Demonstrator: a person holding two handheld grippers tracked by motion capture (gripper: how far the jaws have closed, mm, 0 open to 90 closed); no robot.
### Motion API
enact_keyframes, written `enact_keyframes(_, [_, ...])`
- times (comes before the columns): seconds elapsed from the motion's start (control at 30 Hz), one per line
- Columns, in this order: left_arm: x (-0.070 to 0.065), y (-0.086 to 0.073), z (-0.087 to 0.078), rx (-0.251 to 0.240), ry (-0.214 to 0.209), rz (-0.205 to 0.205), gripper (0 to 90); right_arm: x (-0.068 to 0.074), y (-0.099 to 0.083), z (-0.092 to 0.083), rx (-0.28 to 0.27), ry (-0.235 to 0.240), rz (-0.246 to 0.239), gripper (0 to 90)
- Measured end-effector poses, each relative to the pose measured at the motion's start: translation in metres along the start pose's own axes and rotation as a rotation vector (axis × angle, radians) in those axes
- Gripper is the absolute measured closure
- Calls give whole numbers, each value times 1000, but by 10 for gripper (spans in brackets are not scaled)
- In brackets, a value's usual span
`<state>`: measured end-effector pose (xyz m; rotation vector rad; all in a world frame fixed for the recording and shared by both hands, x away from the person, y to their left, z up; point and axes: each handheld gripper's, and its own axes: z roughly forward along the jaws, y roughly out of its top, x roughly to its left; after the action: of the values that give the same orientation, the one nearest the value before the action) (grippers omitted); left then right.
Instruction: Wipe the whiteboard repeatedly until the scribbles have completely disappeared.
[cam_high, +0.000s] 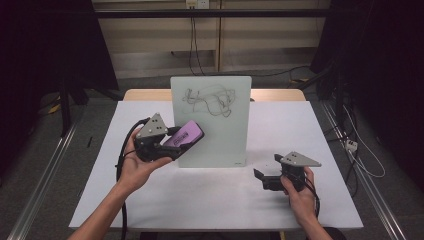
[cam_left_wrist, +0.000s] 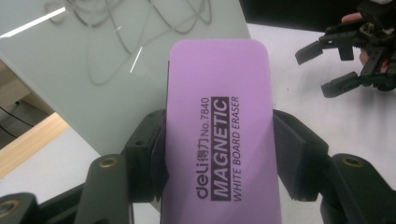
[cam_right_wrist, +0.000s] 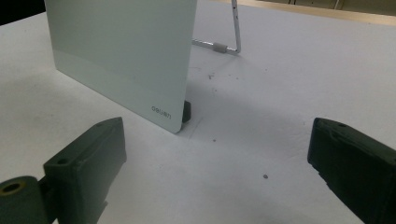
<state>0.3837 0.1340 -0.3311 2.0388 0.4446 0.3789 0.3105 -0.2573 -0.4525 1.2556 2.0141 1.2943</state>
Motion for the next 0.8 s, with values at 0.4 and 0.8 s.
enact_keyframes(0.4, [6, 16, -3, -11, 37, 38, 410, 0, 0, 1, 4, 0, -1, 48])
enact_keyframes(0.8, [22, 33, -2, -18, 82, 59, 410, 0, 0, 1, 4, 1, -5, 48])
